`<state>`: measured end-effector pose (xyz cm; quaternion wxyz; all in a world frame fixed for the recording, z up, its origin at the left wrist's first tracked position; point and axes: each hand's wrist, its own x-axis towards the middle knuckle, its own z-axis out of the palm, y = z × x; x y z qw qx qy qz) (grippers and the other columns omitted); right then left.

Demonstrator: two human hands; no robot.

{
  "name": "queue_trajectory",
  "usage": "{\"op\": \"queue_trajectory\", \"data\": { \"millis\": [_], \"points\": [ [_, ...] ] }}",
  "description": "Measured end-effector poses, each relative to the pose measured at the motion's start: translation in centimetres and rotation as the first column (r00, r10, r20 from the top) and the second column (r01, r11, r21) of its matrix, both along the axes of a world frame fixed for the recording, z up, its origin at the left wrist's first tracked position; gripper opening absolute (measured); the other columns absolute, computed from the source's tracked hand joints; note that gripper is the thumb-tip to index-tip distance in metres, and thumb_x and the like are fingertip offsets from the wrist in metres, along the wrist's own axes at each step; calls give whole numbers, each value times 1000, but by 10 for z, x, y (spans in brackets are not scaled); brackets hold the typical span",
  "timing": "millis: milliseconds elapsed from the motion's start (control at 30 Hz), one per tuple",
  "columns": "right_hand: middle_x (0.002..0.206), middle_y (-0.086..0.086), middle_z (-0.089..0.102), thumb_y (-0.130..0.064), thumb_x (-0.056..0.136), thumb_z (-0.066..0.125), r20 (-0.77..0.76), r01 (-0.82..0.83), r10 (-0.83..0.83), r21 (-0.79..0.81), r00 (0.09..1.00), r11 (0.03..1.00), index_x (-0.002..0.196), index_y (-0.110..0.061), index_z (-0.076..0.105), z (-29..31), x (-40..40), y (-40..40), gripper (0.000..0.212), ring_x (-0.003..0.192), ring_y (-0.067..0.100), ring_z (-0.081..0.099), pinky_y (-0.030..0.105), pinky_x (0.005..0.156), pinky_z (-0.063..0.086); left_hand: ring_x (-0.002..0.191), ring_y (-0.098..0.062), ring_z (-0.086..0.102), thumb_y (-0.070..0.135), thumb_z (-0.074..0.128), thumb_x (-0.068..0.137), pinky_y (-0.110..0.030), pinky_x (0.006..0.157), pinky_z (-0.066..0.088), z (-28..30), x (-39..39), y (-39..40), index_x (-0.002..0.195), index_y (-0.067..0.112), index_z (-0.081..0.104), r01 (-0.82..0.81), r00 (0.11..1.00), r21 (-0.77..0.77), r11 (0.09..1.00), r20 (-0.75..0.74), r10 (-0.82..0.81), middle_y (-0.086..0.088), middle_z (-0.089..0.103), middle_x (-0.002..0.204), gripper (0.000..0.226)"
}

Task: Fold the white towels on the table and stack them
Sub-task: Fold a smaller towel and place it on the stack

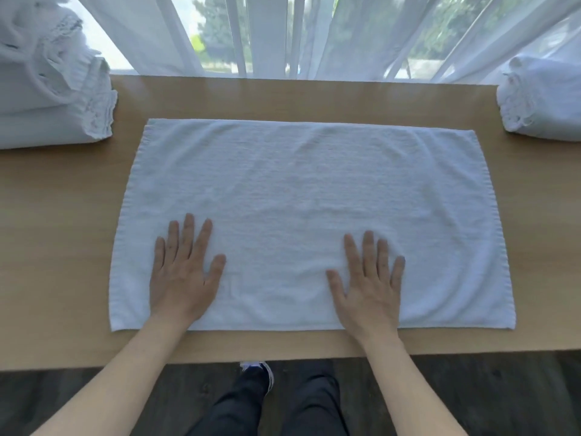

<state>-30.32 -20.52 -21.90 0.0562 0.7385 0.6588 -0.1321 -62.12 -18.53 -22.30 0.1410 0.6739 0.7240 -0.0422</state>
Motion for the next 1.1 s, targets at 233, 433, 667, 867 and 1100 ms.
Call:
{"op": "queue_trajectory", "data": {
  "millis": [233, 433, 667, 867, 1100],
  "points": [
    [169, -1, -6, -58, 104, 20, -121, -256, 261, 56, 958, 965, 161, -33, 1, 3, -88, -5, 65, 155, 21, -10, 53, 124, -3, 156, -22, -2, 47, 26, 101, -43, 125, -1, 4, 63, -19, 161, 28, 15, 266, 955, 102, 959, 108, -276, -2, 5, 169, 64],
    [164, -5, -29, -61, 100, -5, -20, -18, 17, -27, 1000, 999, 154, -39, -25, 3, -17, -20, 62, 150, 17, -29, 50, 123, -11, 152, -15, -23, 59, 7, 100, -40, 125, -10, 2, 11, -16, 160, 35, -6, 80, 996, 24, 996, 37, -81, 6, -19, 167, 67],
    [159, -8, -39, -64, 94, -14, -4, 124, -124, -83, 992, 989, 149, -35, -36, 16, 40, -14, 65, 147, 17, -35, 50, 121, -18, 156, -22, -9, 56, 20, 102, -41, 125, -5, 4, 96, -1, 162, 27, 8, 233, 967, 88, 968, 84, -241, 0, -1, 170, 68],
    [160, -8, -35, -64, 96, -5, -27, 178, -180, -57, 983, 982, 150, -38, -32, 16, 96, 5, 66, 148, 16, -32, 49, 121, -18, 156, -23, -8, 57, 20, 101, -44, 126, -2, 1, 206, 38, 161, 27, 13, 413, 892, 111, 904, 149, -426, -1, 0, 169, 68],
    [163, -9, -30, -63, 98, -4, -69, 214, -214, 1, 974, 977, 155, -37, -22, 9, 157, 27, 65, 149, 13, -31, 47, 122, -17, 155, -23, -13, 57, 15, 102, -46, 126, -2, -3, 310, 87, 162, 29, 7, 557, 810, 114, 823, 147, -568, -2, -6, 169, 66]
  ]
}}
